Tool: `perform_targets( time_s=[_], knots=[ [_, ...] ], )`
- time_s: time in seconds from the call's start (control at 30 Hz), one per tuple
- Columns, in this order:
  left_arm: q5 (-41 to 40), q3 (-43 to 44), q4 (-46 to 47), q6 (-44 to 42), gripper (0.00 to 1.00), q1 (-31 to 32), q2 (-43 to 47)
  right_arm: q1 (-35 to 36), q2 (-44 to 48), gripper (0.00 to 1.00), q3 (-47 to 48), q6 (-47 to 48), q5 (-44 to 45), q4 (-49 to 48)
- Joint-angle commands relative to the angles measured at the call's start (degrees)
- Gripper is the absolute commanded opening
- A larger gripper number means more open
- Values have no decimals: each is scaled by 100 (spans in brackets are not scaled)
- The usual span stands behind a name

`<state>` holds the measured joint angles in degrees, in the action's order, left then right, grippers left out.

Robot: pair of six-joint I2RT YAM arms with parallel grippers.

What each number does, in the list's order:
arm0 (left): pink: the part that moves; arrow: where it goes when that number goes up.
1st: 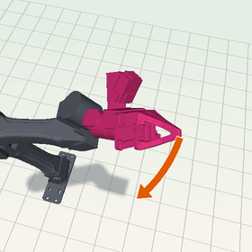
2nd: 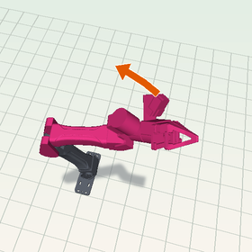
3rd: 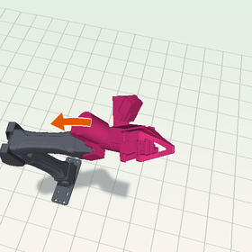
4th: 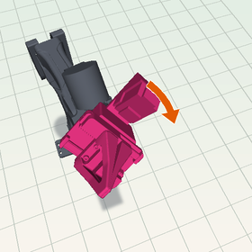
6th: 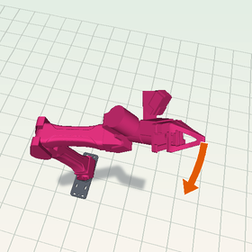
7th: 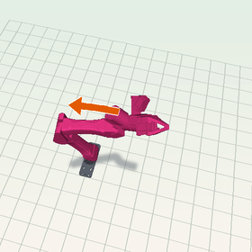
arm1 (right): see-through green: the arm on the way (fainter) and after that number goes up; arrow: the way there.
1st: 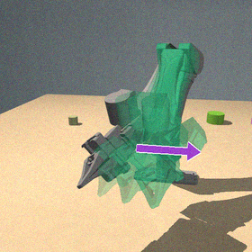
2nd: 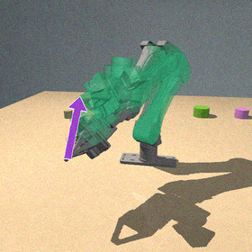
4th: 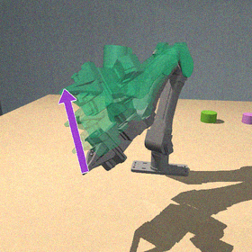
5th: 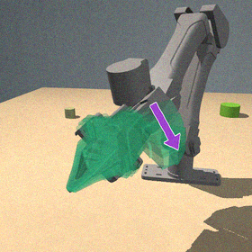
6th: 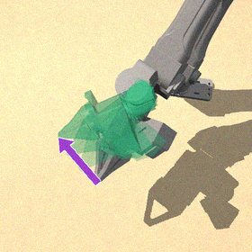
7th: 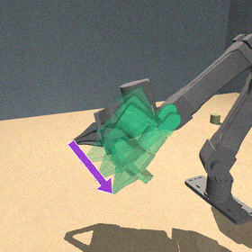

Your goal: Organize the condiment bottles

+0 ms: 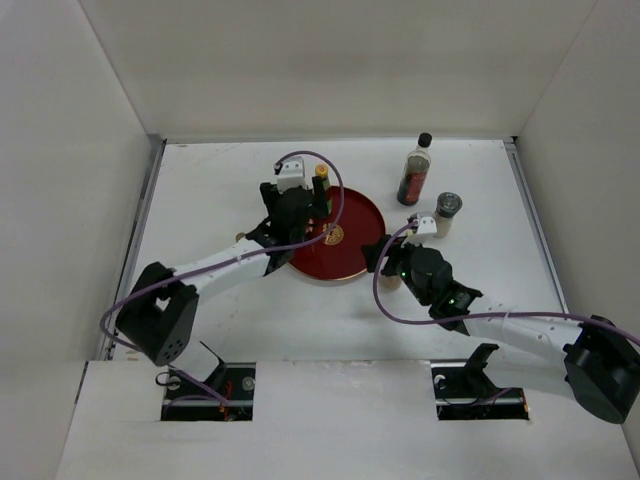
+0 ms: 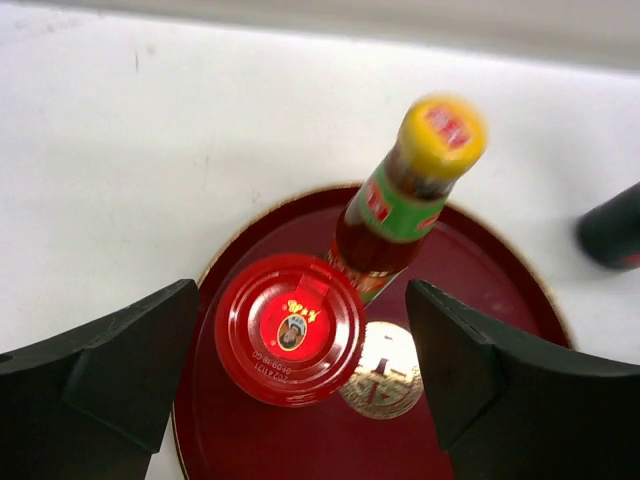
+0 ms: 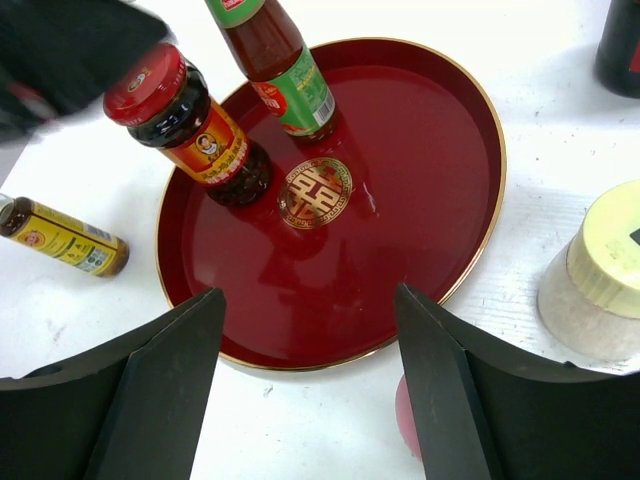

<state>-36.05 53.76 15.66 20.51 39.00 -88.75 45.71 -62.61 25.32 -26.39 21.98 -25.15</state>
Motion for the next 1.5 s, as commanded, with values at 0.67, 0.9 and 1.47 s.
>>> perform_targets(
  time_s=[0.67, 0.9, 1.47],
  knots=[
    [-772, -1306, -2586, 691, 78, -565, 3567, -15, -102, 66, 166, -24, -1, -289],
    [-728, -1491, -2489, 796, 66, -530, 3127, -14, -102, 67, 149, -33, 0, -315],
    [-763, -1763, -2137, 849, 25, -600, 2898, -14, -155, 67, 166, -24, -1, -315]
  ],
)
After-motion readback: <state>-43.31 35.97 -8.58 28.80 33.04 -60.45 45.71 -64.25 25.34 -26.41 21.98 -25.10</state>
